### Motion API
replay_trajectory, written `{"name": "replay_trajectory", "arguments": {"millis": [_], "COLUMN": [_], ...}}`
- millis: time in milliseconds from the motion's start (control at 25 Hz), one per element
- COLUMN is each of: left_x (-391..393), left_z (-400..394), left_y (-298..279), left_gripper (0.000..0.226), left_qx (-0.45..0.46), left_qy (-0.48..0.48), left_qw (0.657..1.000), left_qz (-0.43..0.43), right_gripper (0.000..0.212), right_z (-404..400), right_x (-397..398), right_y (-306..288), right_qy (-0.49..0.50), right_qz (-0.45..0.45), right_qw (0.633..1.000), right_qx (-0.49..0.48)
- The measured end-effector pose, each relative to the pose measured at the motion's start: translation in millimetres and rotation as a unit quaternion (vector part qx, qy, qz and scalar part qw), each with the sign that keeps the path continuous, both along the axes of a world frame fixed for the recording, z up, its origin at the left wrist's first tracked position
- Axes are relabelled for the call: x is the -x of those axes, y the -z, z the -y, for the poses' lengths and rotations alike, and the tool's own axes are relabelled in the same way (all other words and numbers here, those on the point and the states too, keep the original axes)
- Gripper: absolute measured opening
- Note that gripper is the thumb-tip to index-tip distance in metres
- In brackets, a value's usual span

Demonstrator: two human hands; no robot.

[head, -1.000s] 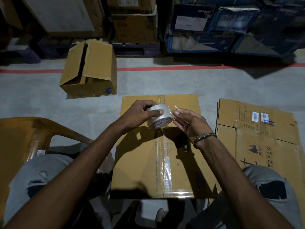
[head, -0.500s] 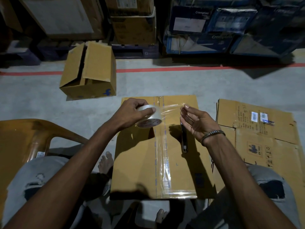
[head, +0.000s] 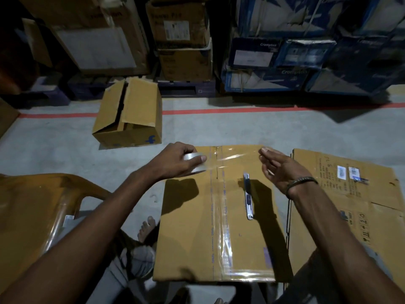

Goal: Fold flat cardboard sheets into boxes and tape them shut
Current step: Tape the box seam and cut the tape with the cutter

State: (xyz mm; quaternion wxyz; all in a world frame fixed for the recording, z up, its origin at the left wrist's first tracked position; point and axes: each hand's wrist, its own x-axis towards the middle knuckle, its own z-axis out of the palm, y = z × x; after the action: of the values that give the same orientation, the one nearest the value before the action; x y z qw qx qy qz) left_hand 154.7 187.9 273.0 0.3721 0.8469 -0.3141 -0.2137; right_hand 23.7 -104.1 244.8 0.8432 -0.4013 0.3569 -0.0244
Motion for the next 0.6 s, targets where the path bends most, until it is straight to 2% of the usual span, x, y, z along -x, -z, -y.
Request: {"name": "replay_trajectory", "arguments": {"millis": [80,200,360,440,600], "left_x": [-15,-39,-57,-68,-97], "left_z": [-7,-18,-23,-22,-32], "left_y": [-12,-20,10,26,38], "left_gripper": [0.047,0.046,0.05,0.054,0.081], "left_qx": [-0.009,0.081,0.142,0.133,0.09], "left_qy": [-0.024,-0.025,-0.013,-0.024,-0.06], "left_qw": [0.999,0.979,0.951,0.952,0.981], "left_qz": [-0.038,-0.184,-0.275,-0.275,-0.16], "right_gripper": [0.023,0.02,0.02,0.018,0.01], "right_z": [17,29,40,45,65], "right_x": [-8,-26,-46,-57,-74], "right_y": [-3,2,17,30,50], "right_qy": [-0.012,-0.022,-0.023,-0.021,-0.003], "right_qz": [-0.006,-0.023,-0.035,-0.045,-0.07], "right_qw": [0.999,0.999,0.999,0.999,0.997], "right_qx": [0.032,0.017,-0.013,-0.012,0.011]}}
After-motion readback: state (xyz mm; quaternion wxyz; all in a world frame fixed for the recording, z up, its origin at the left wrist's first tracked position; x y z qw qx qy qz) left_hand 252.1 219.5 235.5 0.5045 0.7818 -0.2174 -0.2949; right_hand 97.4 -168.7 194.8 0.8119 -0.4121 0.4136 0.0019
